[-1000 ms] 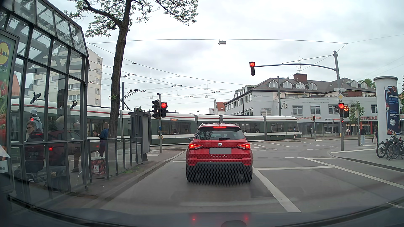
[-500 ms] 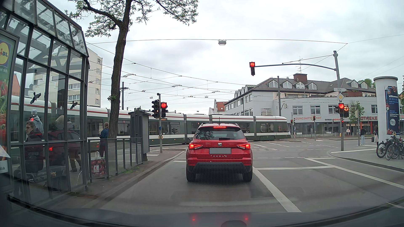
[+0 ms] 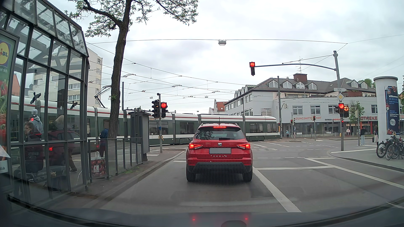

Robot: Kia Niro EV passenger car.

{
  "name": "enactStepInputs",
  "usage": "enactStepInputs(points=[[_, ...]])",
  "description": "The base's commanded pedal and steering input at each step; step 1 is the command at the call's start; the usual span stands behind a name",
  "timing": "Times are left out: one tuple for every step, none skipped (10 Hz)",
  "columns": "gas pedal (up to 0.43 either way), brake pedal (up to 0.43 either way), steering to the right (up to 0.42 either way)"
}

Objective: Follow the waypoints while adhering to traffic rules and regulations

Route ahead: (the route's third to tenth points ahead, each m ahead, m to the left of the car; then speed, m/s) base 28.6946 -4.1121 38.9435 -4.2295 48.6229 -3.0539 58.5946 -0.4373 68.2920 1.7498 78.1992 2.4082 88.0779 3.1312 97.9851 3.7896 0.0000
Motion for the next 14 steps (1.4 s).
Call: enactStepInputs(points=[[0.0,0.146,-0.005],[0.0,0.146,-0.005],[0.0,0.146,-0.005],[0.0,0.146,-0.005],[0.0,0.146,-0.005],[0.0,0.146,-0.005],[0.0,0.146,-0.005],[0.0,0.146,-0.005],[0.0,0.146,-0.005],[0.0,0.146,-0.005],[0.0,0.146,-0.005],[0.0,0.146,-0.005],[0.0,0.146,-0.005],[0.0,0.146,-0.005]])
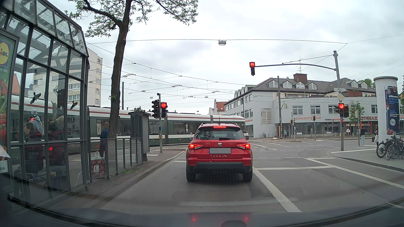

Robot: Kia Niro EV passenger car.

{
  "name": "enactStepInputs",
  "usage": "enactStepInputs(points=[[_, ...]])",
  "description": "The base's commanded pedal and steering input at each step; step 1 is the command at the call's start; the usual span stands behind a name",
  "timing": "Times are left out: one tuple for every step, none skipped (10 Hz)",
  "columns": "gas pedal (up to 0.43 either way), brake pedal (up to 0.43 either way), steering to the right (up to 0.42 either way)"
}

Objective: Follow the waypoints while adhering to traffic rules and regulations

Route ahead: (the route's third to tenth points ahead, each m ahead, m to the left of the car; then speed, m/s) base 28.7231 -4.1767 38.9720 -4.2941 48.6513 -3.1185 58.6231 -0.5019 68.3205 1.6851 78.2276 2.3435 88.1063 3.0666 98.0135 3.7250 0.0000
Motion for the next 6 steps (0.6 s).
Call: enactStepInputs(points=[[0.0,0.146,-0.005],[0.0,0.146,-0.005],[0.0,0.146,-0.005],[0.0,0.146,-0.005],[0.0,0.146,-0.005],[0.0,0.146,-0.005]])
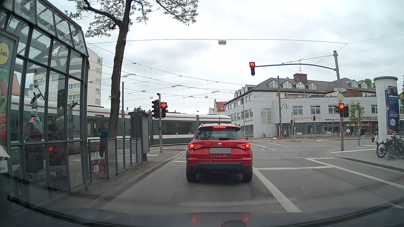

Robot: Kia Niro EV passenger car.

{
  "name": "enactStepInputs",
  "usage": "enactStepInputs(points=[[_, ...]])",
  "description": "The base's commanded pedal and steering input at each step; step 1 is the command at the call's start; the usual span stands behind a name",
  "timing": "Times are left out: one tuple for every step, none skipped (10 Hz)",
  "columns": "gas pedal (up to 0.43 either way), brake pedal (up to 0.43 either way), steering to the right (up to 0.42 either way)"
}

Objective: Follow the waypoints while adhering to traffic rules and regulations

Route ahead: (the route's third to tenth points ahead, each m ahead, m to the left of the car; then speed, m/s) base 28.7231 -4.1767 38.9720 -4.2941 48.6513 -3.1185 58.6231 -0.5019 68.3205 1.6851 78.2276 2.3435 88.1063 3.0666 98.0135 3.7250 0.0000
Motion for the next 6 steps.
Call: enactStepInputs(points=[[0.0,0.146,-0.005],[0.0,0.146,-0.005],[0.0,0.146,-0.005],[0.0,0.146,-0.005],[0.0,0.146,-0.005],[0.0,0.146,-0.005]])
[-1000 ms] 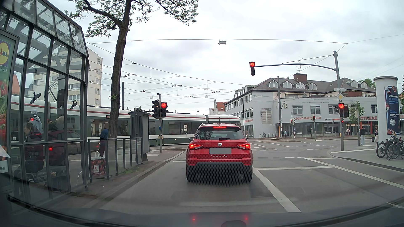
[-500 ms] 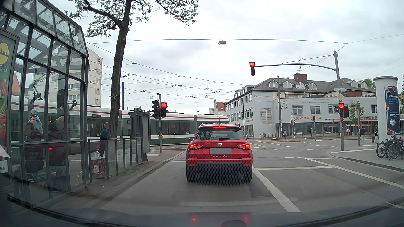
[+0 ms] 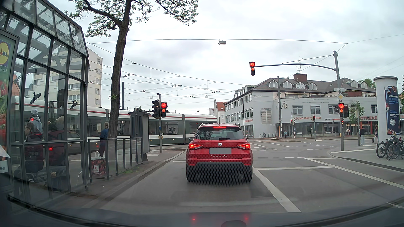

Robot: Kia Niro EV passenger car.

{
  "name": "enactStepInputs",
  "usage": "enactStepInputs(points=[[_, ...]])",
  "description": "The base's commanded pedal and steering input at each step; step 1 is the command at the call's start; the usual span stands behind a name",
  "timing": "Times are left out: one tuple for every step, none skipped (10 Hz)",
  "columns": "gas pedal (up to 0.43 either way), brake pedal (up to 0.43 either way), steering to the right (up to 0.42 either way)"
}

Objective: Follow the waypoints while adhering to traffic rules and regulations

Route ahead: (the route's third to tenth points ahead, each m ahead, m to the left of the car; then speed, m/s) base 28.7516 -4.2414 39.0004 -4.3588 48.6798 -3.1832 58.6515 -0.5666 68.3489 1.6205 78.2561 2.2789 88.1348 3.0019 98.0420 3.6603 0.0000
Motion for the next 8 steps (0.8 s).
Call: enactStepInputs(points=[[0.0,0.146,-0.005],[0.0,0.146,-0.005],[0.0,0.146,-0.005],[0.0,0.146,-0.005],[0.0,0.146,-0.005],[0.0,0.146,-0.005],[0.0,0.146,-0.005],[0.0,0.146,-0.005]])
